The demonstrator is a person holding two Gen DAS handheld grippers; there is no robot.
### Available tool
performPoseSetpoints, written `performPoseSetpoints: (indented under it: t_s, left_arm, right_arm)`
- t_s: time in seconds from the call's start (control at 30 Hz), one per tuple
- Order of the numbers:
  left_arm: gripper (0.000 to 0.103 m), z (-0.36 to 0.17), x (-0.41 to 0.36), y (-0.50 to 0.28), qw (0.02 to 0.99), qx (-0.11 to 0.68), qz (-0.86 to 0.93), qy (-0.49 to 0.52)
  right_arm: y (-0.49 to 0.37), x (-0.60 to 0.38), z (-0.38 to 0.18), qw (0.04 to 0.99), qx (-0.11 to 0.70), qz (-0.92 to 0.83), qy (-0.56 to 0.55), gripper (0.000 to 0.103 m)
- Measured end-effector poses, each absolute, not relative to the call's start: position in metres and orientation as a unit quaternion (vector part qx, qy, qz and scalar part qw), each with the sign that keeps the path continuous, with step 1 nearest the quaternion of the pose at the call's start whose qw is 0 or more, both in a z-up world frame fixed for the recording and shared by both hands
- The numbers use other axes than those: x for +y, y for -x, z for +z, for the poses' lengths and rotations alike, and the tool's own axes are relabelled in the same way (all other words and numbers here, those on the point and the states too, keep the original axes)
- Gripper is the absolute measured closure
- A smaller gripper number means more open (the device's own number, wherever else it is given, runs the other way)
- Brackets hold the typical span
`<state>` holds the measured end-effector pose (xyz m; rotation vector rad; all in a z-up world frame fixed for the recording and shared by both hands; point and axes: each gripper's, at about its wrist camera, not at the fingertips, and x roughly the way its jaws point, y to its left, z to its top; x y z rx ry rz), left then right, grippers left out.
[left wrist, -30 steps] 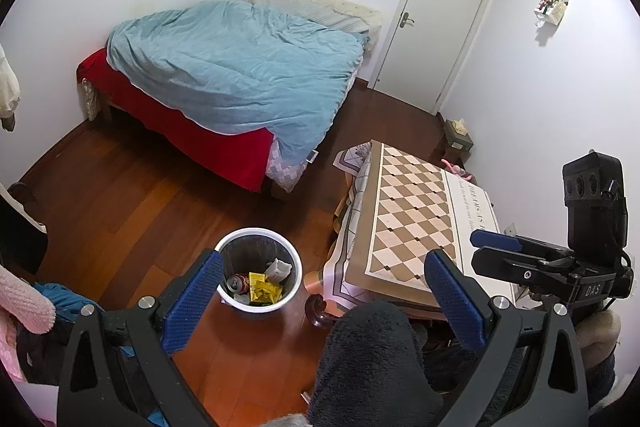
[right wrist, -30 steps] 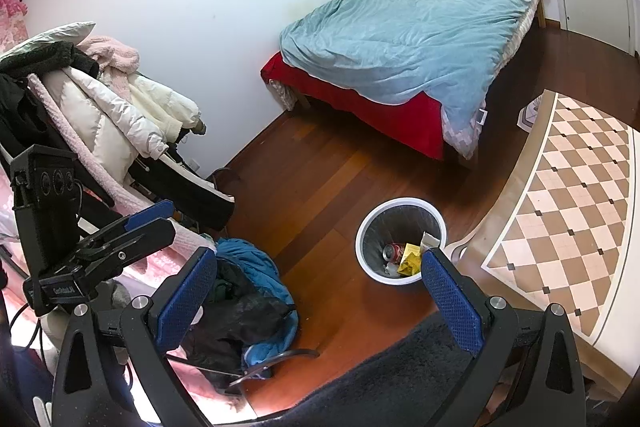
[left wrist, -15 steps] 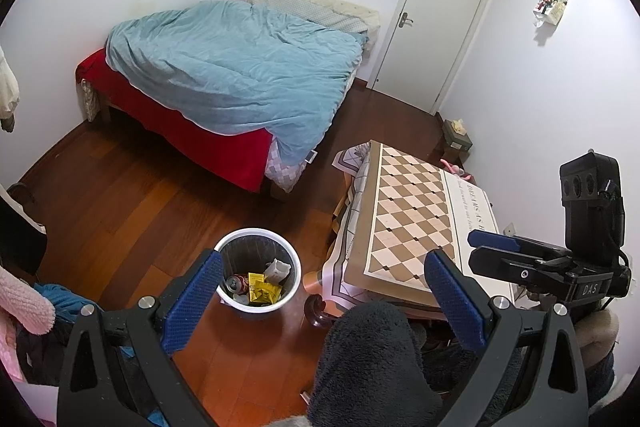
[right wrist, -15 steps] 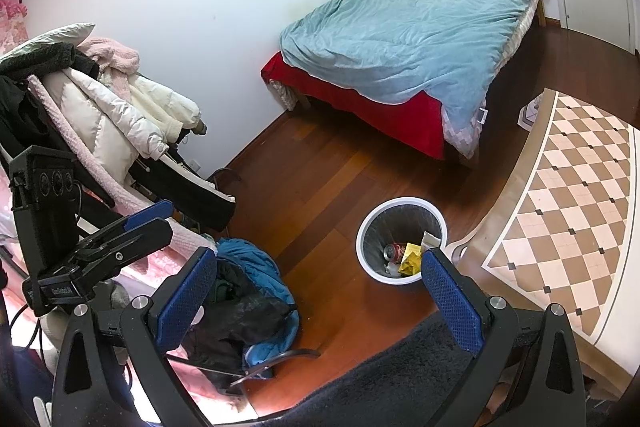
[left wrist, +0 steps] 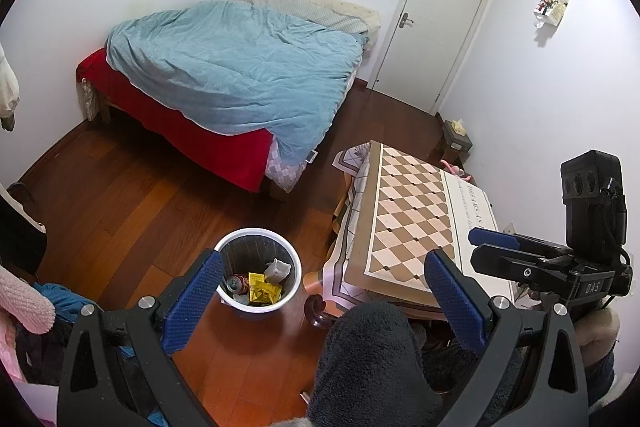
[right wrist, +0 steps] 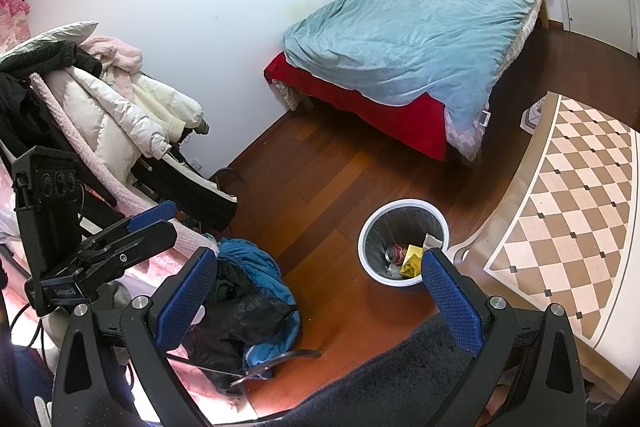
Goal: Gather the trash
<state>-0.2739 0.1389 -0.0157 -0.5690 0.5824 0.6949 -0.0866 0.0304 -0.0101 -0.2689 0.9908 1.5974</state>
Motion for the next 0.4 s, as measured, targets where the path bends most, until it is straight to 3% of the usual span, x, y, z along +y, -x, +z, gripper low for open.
performPoseSetpoints:
  t_s: [0.4]
  left_arm:
    - [0.0, -0.0164, 0.137, 0.2736, 0.863, 0.274, 0.325, 0.272]
  right_arm:
    - [0.0872, 0.0303, -0.0104, 0.582, 0.424, 0.684, 0.115, 0.0]
